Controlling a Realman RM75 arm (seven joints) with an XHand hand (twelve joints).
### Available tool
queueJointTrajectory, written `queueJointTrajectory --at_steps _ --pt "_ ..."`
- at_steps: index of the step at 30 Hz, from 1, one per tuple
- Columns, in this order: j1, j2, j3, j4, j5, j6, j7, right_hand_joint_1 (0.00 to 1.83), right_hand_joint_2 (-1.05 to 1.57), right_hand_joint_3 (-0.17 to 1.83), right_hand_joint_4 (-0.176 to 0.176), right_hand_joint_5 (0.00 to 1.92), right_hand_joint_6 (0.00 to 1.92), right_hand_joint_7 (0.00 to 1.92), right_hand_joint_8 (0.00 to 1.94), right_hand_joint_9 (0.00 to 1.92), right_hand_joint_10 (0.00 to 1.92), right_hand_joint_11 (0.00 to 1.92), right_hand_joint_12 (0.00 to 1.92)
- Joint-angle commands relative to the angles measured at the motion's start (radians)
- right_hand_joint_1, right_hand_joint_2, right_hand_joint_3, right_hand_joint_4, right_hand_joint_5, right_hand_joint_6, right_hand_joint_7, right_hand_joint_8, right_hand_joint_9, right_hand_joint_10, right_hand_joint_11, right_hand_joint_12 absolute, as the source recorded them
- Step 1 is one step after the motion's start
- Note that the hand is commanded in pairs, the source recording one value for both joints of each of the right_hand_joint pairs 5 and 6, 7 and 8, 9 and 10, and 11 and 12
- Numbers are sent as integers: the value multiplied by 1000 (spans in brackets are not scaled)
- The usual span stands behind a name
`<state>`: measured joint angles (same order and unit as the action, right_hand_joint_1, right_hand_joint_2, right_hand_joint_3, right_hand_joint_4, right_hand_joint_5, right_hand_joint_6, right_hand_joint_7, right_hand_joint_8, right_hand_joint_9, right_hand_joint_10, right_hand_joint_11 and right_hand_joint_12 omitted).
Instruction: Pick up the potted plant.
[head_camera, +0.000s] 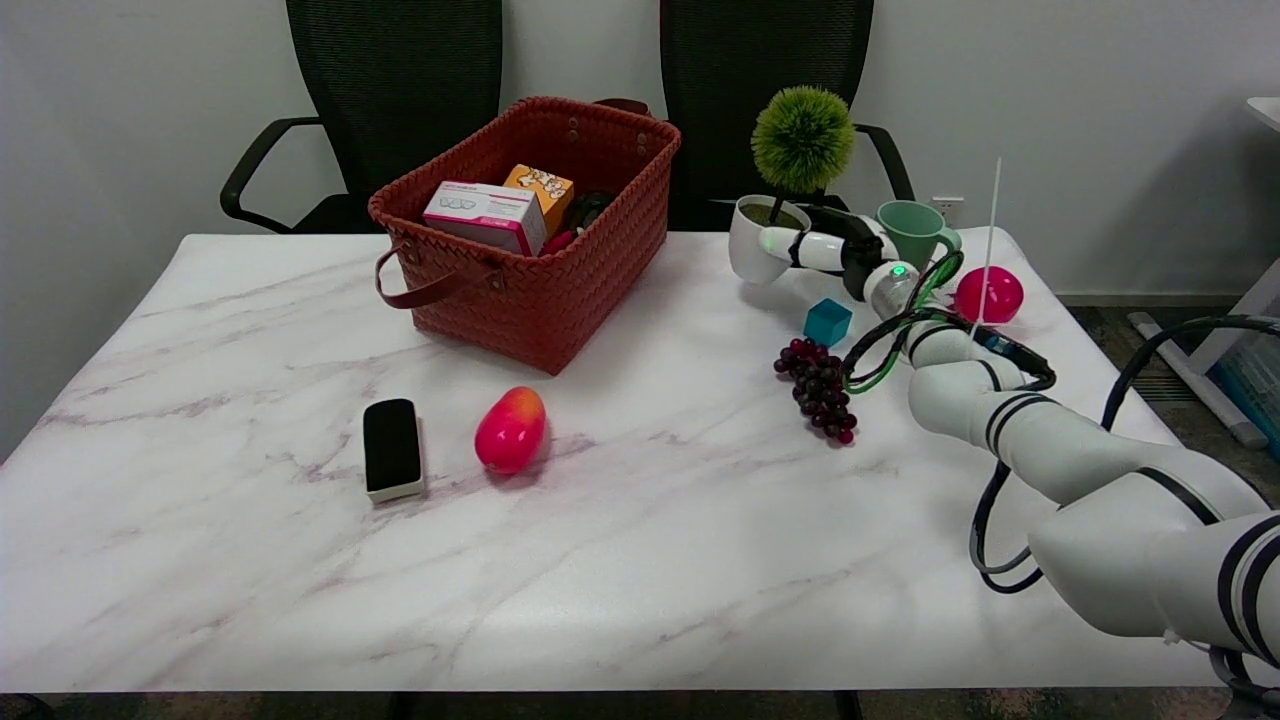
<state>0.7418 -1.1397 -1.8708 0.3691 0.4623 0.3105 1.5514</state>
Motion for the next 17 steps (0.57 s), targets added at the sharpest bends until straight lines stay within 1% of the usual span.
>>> queueJointTrajectory --at_steps 1,6,14,17 --pt "1 26 10 154 -8 19 0 1248 1039 536 0 691 691 957 957 855 855 748 748" --pt "12 43 10 213 -9 17 0 1248 1061 522 0 702 702 987 987 893 893 767 767" --pt "20 53 1 290 -11 15 -1 1232 1192 533 0 797 797 1076 1076 996 996 855 855" --pt "25 53 1 326 -40 8 -1 1230 1203 535 0 806 806 1084 1084 1005 1005 863 863"
